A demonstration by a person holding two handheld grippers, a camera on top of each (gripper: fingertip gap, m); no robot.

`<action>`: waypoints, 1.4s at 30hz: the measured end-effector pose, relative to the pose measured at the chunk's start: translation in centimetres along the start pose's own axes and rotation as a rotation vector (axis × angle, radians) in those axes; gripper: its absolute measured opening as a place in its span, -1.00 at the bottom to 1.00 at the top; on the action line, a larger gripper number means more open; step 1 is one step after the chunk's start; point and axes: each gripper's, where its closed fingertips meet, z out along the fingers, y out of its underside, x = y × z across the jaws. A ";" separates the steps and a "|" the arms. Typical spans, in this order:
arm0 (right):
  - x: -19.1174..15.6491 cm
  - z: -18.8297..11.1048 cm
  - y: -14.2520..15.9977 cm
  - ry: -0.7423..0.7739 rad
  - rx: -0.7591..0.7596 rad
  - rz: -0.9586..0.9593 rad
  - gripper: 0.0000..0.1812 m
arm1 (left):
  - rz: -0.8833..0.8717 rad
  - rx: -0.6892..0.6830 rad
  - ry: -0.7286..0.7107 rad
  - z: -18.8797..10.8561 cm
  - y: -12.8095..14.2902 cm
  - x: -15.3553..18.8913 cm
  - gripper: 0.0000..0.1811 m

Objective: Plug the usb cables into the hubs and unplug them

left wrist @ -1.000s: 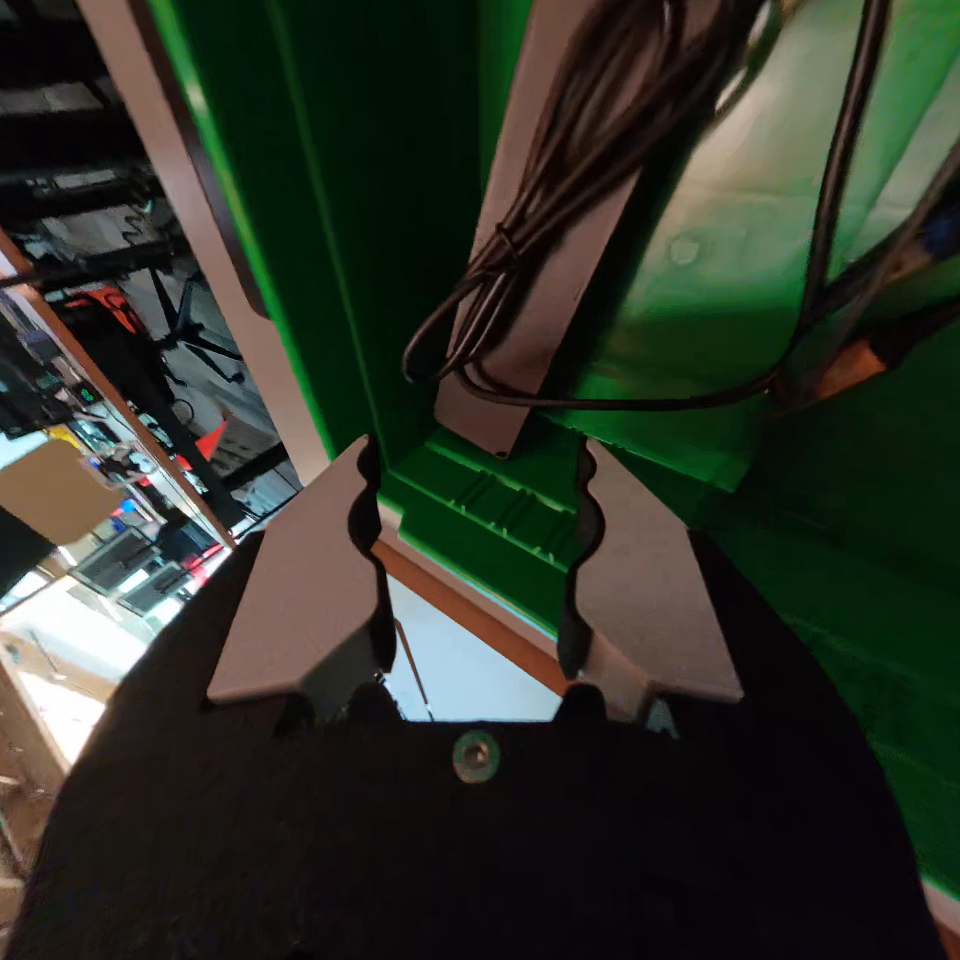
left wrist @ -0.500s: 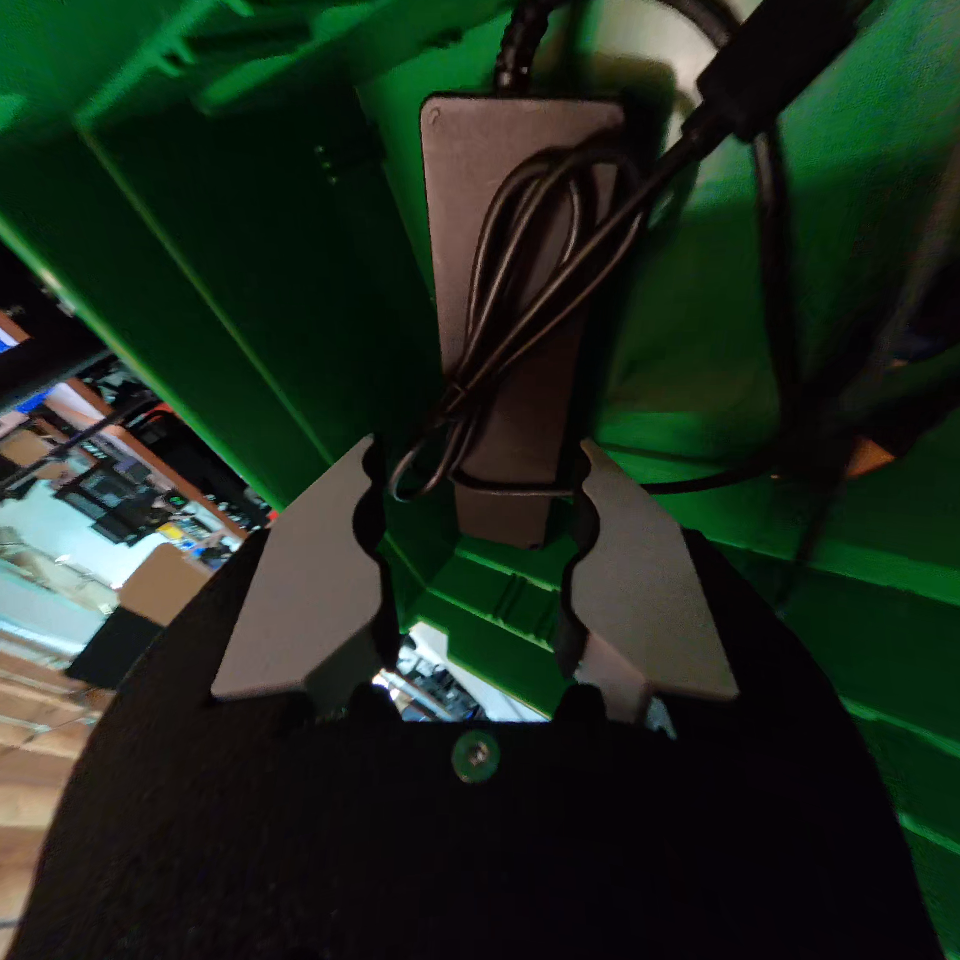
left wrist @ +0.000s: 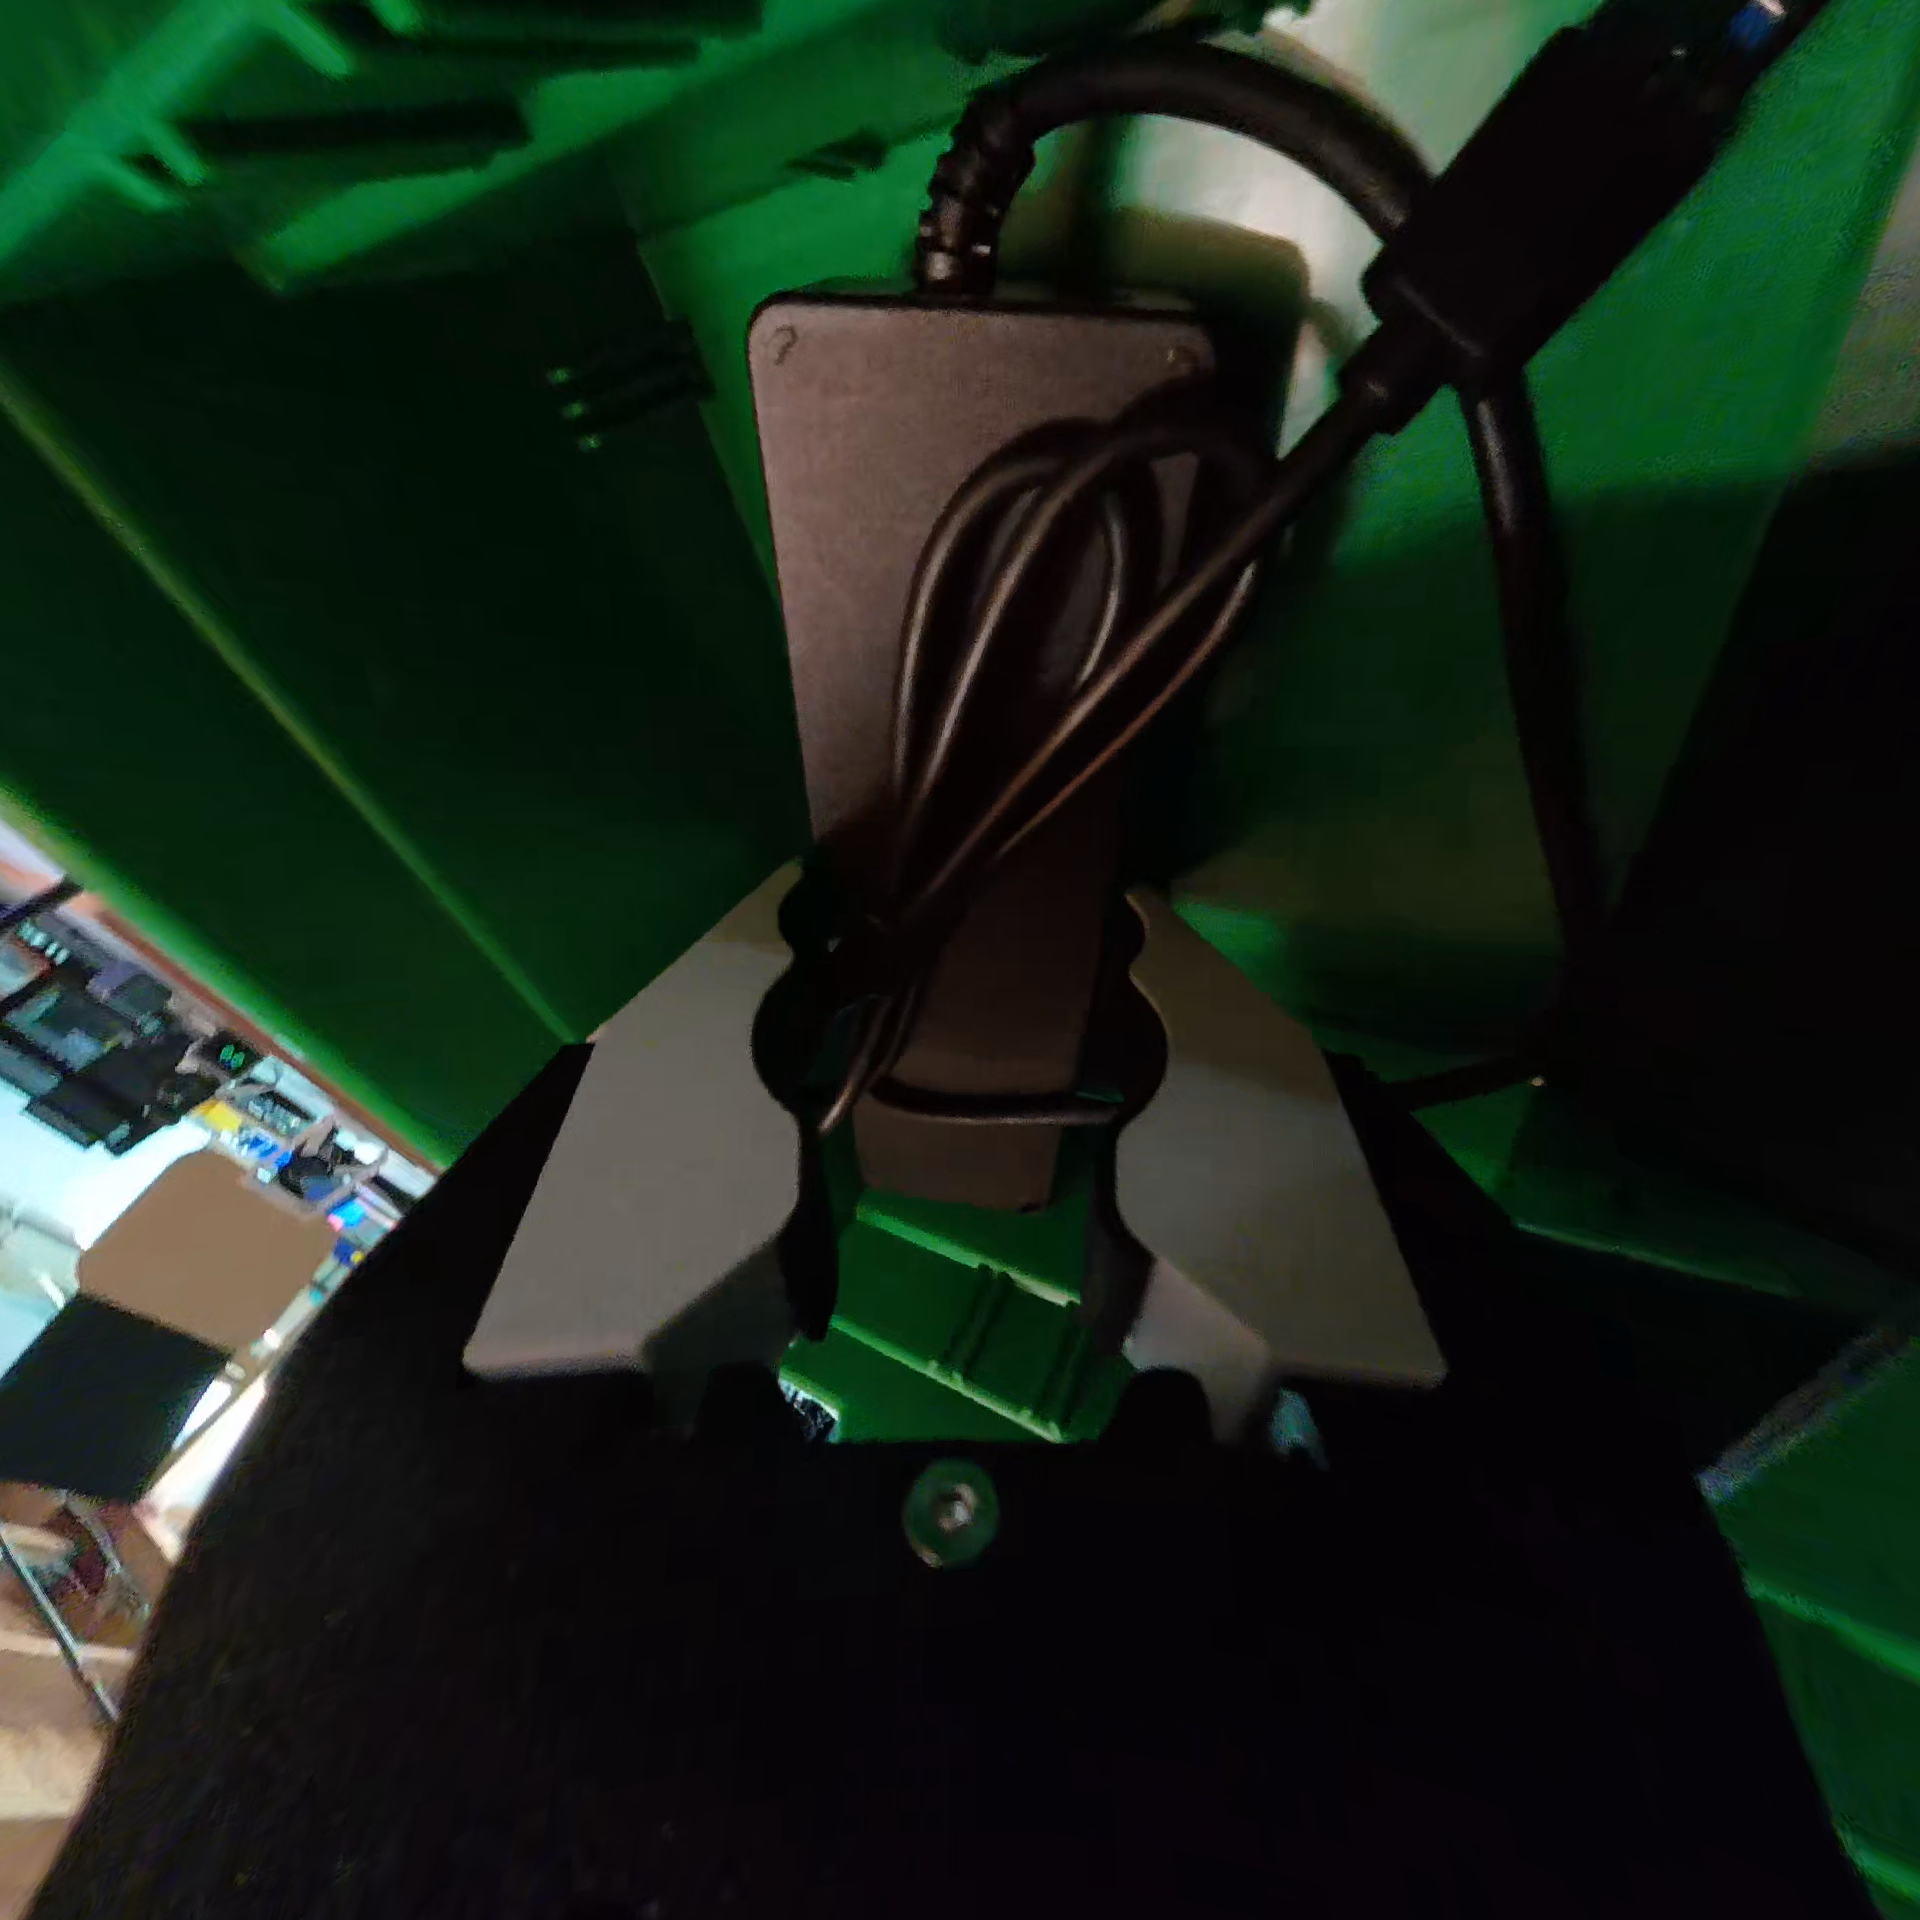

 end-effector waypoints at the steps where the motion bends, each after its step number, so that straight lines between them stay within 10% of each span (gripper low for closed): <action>1: 0.0 0.0 0.0 0.000 0.000 -0.002 -0.27 | -0.017 -0.006 -0.027 -0.1 0.2 -0.1 -0.43; 7: 0.5 -0.7 -1.1 0.025 0.016 -0.023 -0.28 | -0.195 0.044 -0.186 -5.1 2.0 -2.9 -0.43; 19: -2.5 0.4 -2.7 -0.048 0.037 -0.035 -0.28 | -0.683 0.689 -0.548 -27.9 1.9 -9.8 -0.43; 31: -13.9 2.6 -5.1 -0.458 0.084 0.303 -0.07 | -0.554 1.744 0.111 -35.4 -18.0 3.5 -0.43; 36: -17.4 2.7 -3.4 -0.569 -0.017 0.287 0.11 | -0.481 1.806 0.310 -34.1 -22.6 7.1 -0.44; 42: -19.2 1.9 -2.8 -0.669 -0.011 0.193 -0.40 | -0.374 1.729 0.364 -33.9 -24.1 8.4 -0.43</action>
